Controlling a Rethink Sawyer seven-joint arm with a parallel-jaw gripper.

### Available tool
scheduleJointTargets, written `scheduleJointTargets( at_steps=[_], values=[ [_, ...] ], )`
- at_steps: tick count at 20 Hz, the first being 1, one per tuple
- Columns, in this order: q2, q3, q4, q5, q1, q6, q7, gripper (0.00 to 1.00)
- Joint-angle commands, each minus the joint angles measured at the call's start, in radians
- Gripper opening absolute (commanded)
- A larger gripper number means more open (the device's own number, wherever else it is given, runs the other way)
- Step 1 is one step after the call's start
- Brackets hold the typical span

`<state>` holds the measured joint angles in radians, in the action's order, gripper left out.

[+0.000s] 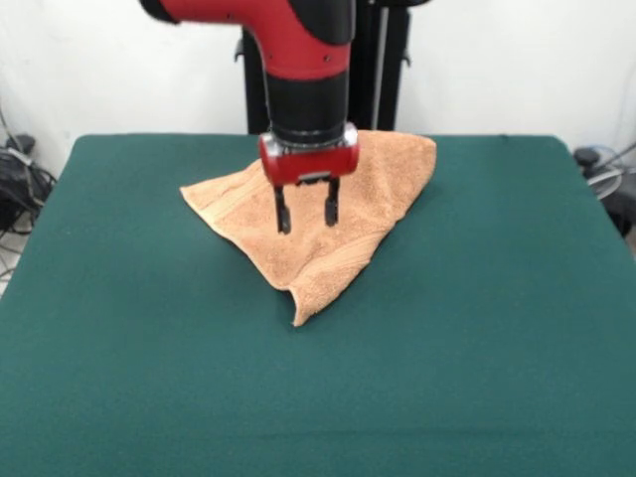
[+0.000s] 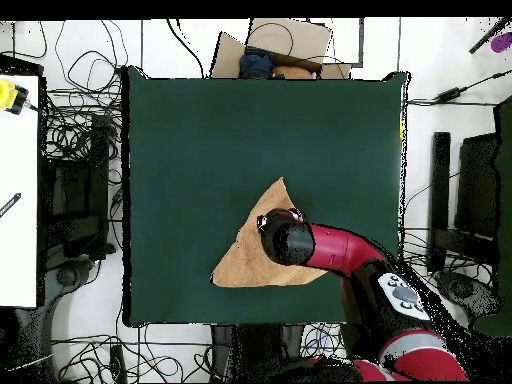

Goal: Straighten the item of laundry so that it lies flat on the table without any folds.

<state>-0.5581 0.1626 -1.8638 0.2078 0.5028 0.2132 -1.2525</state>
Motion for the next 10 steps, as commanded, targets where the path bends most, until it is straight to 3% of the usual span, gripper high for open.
scheduleJointTargets(
  at_steps=[1, 10],
  values=[
    [0.161, 0.002, 0.006, 0.032, -0.006, -0.124, -0.185, 1.0],
    [0.369, -0.046, 0.063, 0.024, -0.055, -0.401, -0.218, 1.0]
  ],
)
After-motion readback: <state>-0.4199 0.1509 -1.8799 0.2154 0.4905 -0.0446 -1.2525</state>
